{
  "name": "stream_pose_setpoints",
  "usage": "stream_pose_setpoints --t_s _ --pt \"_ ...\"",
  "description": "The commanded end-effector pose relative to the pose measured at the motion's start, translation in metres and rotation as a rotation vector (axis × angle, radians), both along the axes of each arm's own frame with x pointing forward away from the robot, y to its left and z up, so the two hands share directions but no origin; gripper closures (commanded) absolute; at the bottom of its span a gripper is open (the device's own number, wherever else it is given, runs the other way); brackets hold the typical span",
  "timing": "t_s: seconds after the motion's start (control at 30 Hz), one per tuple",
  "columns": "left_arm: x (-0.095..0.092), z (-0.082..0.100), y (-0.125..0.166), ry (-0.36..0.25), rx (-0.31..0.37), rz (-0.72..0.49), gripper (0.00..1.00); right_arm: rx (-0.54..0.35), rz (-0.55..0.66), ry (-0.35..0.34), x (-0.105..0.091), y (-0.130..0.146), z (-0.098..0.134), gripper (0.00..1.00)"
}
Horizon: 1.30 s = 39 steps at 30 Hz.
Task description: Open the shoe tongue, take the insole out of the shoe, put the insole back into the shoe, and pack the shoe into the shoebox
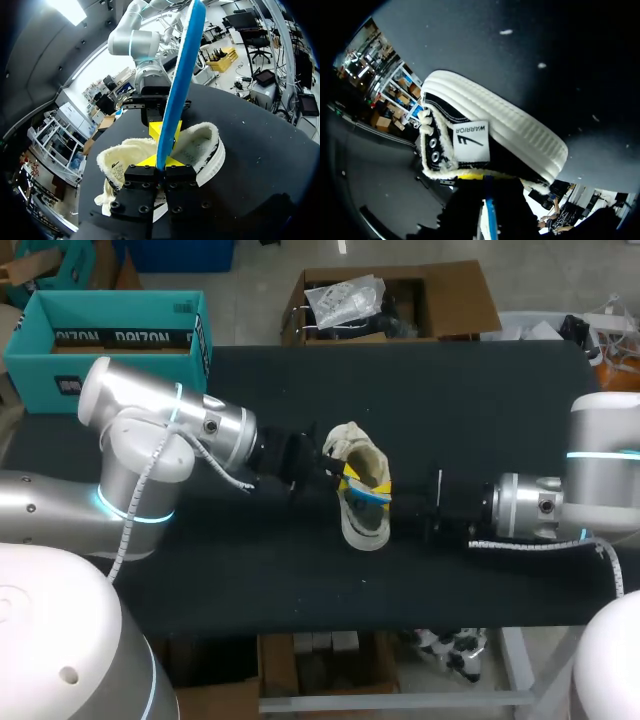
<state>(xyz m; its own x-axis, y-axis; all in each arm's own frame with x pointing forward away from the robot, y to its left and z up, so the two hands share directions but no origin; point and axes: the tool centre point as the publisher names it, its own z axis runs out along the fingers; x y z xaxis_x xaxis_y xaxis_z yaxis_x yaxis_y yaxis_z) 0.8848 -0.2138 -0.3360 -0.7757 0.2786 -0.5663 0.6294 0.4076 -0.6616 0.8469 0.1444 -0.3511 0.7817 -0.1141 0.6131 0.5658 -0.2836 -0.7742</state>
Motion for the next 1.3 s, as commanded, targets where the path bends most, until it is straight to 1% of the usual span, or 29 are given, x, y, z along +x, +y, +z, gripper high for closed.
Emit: stream_pose_setpoints --t_s 0.03,0.17,0.2,0.23,0.27,0.33,0.37,0.4,0.47,0.53,0.6,0.67,0.73,0.93,1.0,1.03,1.07,1.1,1.17,1.2,1.23,1.3 --pt "0.005 -0.005 -0.003 -0.007 -0.013 0.006 1.0 0.001 -0.015 -0.006 -0.004 -0.004 -0.007 1.0" --pt "0.002 -0.002 -0.007 -0.018 -0.011 -0.029 1.0 -0.001 -0.025 -0.004 -0.001 -0.007 -0.009 1.0" --pt "0.001 -0.001 -0.008 -0.024 -0.004 -0.039 0.87 0.0 -0.025 -0.004 -0.001 -0.008 -0.009 1.0" --pt "-0.002 0.002 -0.008 -0.03 -0.007 -0.049 0.55 -0.001 -0.028 -0.004 0.0 -0.009 -0.009 1.0" --pt "-0.004 0.005 -0.008 -0.04 -0.003 -0.058 0.41 0.001 -0.03 -0.007 0.001 -0.01 -0.008 1.0" --pt "-0.01 0.011 -0.007 -0.055 -0.005 -0.071 0.39 0.002 -0.031 -0.01 0.002 -0.012 -0.007 1.0" --pt "-0.013 0.014 -0.006 -0.062 -0.006 -0.073 0.39 0.002 -0.031 -0.011 0.003 -0.013 -0.007 1.0" --pt "-0.015 0.017 -0.006 -0.074 -0.006 -0.081 0.45 0.002 -0.031 -0.012 0.004 -0.014 -0.007 1.0" --pt "-0.019 0.021 -0.007 -0.083 -0.003 -0.087 0.67 -0.001 -0.028 -0.014 0.007 -0.014 -0.007 1.0" --pt "-0.022 0.023 -0.008 -0.09 -0.011 -0.099 0.78 0.001 -0.027 -0.016 0.008 -0.015 -0.007 1.0" --pt "-0.023 0.025 -0.009 -0.094 -0.016 -0.104 0.8 0.002 -0.025 -0.017 0.01 -0.014 -0.007 1.0" --pt "-0.024 0.025 -0.009 -0.099 -0.011 -0.101 0.95 0.003 -0.022 -0.017 0.011 -0.014 -0.007 1.0" --pt "-0.024 0.025 -0.01 -0.099 -0.014 -0.107 1.0 0.004 -0.02 -0.016 0.011 -0.014 -0.007 1.0" --pt "-0.025 0.021 -0.008 -0.099 -0.015 -0.119 1.0 0.005 -0.013 -0.019 0.01 -0.014 -0.005 1.0" --pt "-0.025 0.019 -0.008 -0.104 -0.013 -0.122 1.0 -0.004 -0.018 -0.032 0.005 -0.016 0.002 0.54" --pt "-0.025 0.019 -0.007 -0.106 -0.013 -0.12 1.0 -0.013 -0.02 -0.04 0.003 -0.017 0.006 0.43" --pt "-0.026 0.019 -0.006 -0.108 -0.014 -0.119 1.0 -0.021 -0.023 -0.05 0.0 -0.018 0.009 0.11" --pt "-0.026 0.019 -0.005 -0.11 -0.015 -0.119 1.0 -0.027 -0.019 -0.061 -0.004 -0.018 0.014 0.05" --pt "-0.026 0.019 -0.003 -0.115 -0.016 -0.118 1.0 -0.044 -0.023 -0.076 -0.01 -0.019 0.02 0.18" --pt "-0.026 0.019 -0.002 -0.118 -0.018 -0.117 1.0 -0.045 -0.016 -0.086 -0.013 -0.019 0.024 0.28" --pt "-0.027 0.019 -0.002 -0.12 -0.018 -0.116 1.0 -0.059 -0.016 -0.094 -0.015 -0.019 0.027 0.35" --pt "-0.027 0.019 -0.001 -0.123 -0.019 -0.114 1.0 -0.069 -0.009 -0.105 -0.019 -0.018 0.031 0.4"
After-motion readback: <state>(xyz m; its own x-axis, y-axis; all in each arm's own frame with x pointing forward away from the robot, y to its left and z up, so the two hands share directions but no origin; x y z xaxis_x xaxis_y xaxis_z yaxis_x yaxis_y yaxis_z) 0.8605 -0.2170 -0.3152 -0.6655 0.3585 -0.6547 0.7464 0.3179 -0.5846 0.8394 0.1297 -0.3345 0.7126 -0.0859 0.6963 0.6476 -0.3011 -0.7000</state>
